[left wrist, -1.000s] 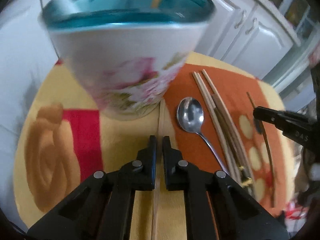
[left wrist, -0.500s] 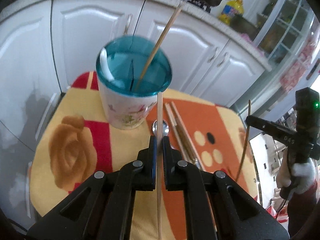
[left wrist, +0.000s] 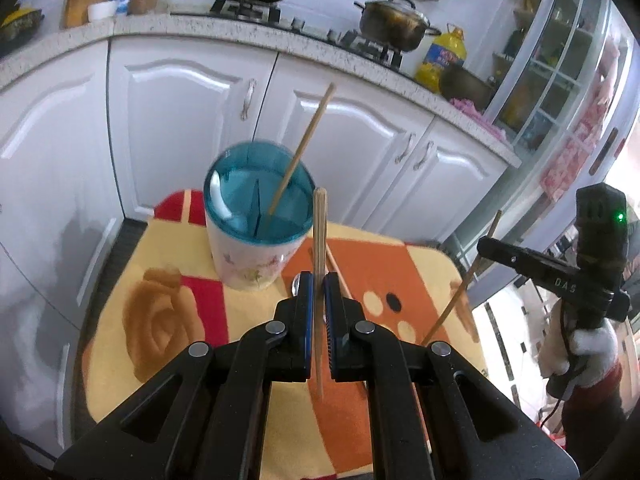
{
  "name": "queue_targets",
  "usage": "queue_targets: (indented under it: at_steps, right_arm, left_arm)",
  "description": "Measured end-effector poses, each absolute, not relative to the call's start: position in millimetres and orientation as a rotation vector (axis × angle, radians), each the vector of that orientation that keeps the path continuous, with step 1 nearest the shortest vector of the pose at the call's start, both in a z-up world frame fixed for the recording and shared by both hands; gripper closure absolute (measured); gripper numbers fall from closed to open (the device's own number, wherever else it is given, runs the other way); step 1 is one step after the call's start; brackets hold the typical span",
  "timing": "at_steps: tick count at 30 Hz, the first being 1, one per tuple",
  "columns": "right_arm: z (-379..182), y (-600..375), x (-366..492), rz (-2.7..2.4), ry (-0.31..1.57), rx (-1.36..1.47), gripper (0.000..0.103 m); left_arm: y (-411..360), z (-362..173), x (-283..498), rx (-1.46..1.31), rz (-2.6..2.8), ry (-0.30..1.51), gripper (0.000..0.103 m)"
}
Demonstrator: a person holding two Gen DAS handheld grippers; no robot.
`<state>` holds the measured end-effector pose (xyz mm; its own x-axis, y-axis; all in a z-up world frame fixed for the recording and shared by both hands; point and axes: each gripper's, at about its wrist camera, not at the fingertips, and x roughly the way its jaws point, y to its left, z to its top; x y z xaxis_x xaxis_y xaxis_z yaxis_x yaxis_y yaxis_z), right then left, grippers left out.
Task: Organize utensils
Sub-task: 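Lift both held chopsticks and carry them above the floral cup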
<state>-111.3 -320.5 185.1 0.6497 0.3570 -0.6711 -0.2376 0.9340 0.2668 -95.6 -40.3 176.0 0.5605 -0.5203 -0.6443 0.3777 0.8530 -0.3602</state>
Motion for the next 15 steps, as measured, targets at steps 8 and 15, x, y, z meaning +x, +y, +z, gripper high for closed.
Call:
queue_targets:
  at_steps: [8,15]
  right_arm:
    - [215.8,-301.6,-103.7,0.393,0.733,0.140,0.098]
    - [243.1,-289.4,-93.0,0.425,0.682,0.121,0.098]
  left_arm:
    - [-30.4,201.2,-87.2,-0.204,-0.526,0.770,0.099]
    - [-22.0,218.9,-81.5,-0.203,-0.509,0.727,0.099]
